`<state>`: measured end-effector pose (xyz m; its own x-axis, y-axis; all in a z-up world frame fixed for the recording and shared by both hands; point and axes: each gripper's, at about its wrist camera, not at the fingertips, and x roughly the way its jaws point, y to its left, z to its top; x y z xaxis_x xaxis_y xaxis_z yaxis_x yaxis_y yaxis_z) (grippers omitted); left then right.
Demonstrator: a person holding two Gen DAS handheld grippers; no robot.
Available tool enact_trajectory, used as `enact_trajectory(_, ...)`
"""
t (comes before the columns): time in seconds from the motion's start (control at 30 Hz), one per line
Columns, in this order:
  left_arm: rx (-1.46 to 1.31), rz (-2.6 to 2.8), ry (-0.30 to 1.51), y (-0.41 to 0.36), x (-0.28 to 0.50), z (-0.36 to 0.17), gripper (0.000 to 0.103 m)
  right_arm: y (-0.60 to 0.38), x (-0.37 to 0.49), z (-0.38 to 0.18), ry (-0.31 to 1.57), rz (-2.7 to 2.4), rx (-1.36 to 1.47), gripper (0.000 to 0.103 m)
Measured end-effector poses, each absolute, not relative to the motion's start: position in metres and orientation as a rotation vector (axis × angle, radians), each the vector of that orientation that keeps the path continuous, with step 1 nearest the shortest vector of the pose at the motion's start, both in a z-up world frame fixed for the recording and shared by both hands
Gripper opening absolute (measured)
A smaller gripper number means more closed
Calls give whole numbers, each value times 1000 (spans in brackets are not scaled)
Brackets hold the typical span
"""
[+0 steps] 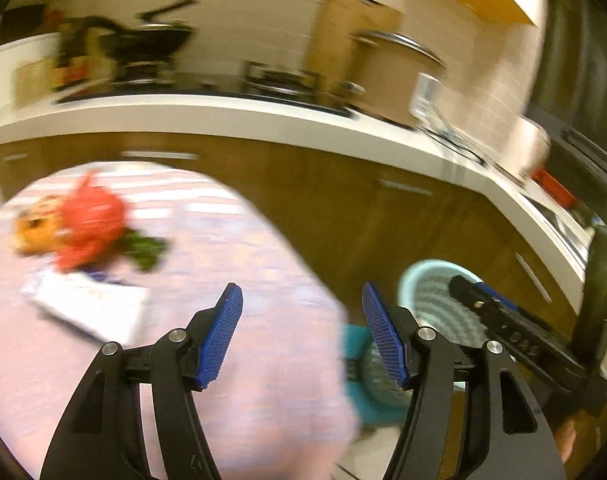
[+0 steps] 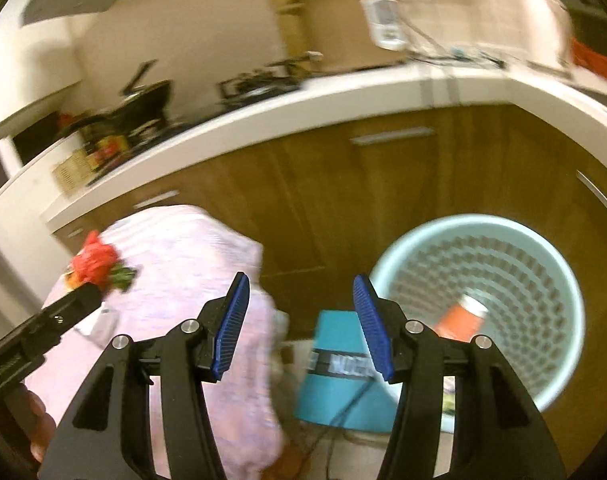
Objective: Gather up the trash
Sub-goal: 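Move both tools back over the table toward the milk carton and red bag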
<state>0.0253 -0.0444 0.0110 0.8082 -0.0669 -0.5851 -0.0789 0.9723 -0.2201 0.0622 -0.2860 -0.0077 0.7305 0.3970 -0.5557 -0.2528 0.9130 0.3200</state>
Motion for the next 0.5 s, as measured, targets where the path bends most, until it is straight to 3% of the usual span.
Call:
enact_trajectory(0.23, -270, 272, 652, 38, 5, -9, 64, -186, 68, -11, 684, 510, 151, 51)
enact_trajectory(0.5, -211, 334, 756, 54, 11, -46, 68, -129, 69, -37, 760, 576, 95, 51)
